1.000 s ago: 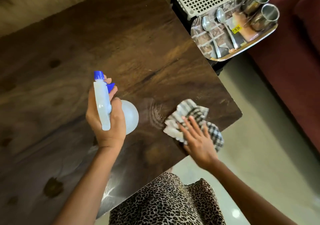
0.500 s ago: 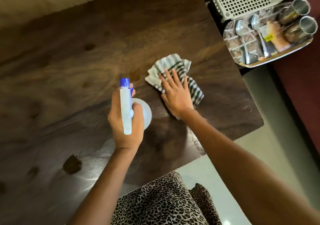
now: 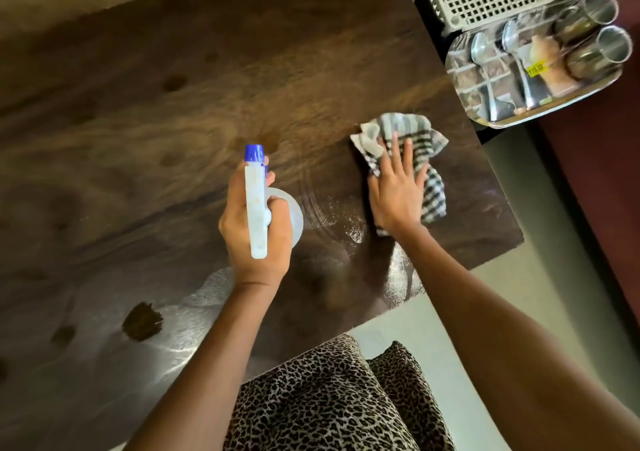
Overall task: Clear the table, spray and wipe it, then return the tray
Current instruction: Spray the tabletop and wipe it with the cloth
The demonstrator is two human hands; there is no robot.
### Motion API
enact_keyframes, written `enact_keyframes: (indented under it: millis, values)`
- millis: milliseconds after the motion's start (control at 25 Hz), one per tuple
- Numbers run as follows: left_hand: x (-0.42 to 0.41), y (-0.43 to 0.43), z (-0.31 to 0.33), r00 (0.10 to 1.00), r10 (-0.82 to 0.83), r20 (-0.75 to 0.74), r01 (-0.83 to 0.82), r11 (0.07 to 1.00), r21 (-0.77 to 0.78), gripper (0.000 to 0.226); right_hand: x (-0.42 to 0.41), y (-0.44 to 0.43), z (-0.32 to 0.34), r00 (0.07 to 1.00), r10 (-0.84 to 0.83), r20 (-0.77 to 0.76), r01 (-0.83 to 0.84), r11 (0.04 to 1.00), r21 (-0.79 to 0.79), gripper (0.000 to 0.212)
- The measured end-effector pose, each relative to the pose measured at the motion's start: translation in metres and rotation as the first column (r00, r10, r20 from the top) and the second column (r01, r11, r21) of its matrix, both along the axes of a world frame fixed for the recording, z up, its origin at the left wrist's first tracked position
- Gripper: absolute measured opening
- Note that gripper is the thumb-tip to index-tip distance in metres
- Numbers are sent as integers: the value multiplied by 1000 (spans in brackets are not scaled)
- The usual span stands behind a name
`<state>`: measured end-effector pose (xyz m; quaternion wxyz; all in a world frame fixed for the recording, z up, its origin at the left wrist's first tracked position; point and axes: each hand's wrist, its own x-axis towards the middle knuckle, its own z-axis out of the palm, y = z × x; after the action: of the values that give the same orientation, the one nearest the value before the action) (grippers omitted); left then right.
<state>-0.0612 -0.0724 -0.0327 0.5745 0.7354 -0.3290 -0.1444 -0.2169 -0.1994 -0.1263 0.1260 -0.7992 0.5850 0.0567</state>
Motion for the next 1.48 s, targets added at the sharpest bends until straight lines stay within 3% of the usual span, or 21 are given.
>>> enact_keyframes:
  millis: [120, 280, 360, 440, 520, 600, 720, 840, 960, 1080, 1240, 1480]
  values:
    - [0, 2, 2, 999, -14, -31, 16, 999, 51, 45, 13, 49, -4, 975, 221, 18, -221, 975, -18, 61]
    - [1, 6, 5, 999, -35, -20, 36, 997, 64, 45, -60, 125, -1, 904, 426, 40, -428, 903, 29, 62]
    - [0, 4, 6, 999, -34, -21, 36, 997, 69, 46, -110, 107, 1, 948, 313, 54, -315, 948, 49, 66]
    - [-1, 3, 6, 999, -33, -30, 35, 997, 75, 48, -140, 66, 3, 1000, 17, 26, -19, 998, 60, 63]
    - [-1, 5, 5, 999, -29, -36, 32, 996, 80, 47, -144, 18, 3, 962, -271, -2, 271, 962, 36, 54]
    - [0, 7, 4, 999, -25, -43, 29, 996, 85, 46, -118, -26, 4, 932, -363, 4, 363, 932, 6, 52]
    - [-1, 6, 5, 998, -2, -63, 6, 997, 71, 46, -56, -66, 4, 971, -238, 18, 237, 971, 6, 53]
    - [-3, 2, 5, 997, 27, -74, -22, 997, 72, 45, -14, -55, 2, 1000, 9, 8, -9, 1000, -4, 57]
    - [-4, 5, 5, 995, 36, -94, -28, 996, 88, 45, -27, 3, 2, 963, 271, 3, -271, 963, 8, 60]
    - [-7, 4, 10, 996, 42, -72, -33, 993, 113, 46, -64, 60, 13, 925, 371, 86, -380, 917, 124, 59]
    - [-5, 13, 17, 999, 11, -42, -7, 996, 92, 46, -87, 101, 42, 921, 96, 377, -238, 906, 351, 56]
    - [-20, 72, 45, 998, -43, -45, 53, 969, 243, 42, -105, 117, 67, 842, -229, 488, 70, 944, 321, 57]
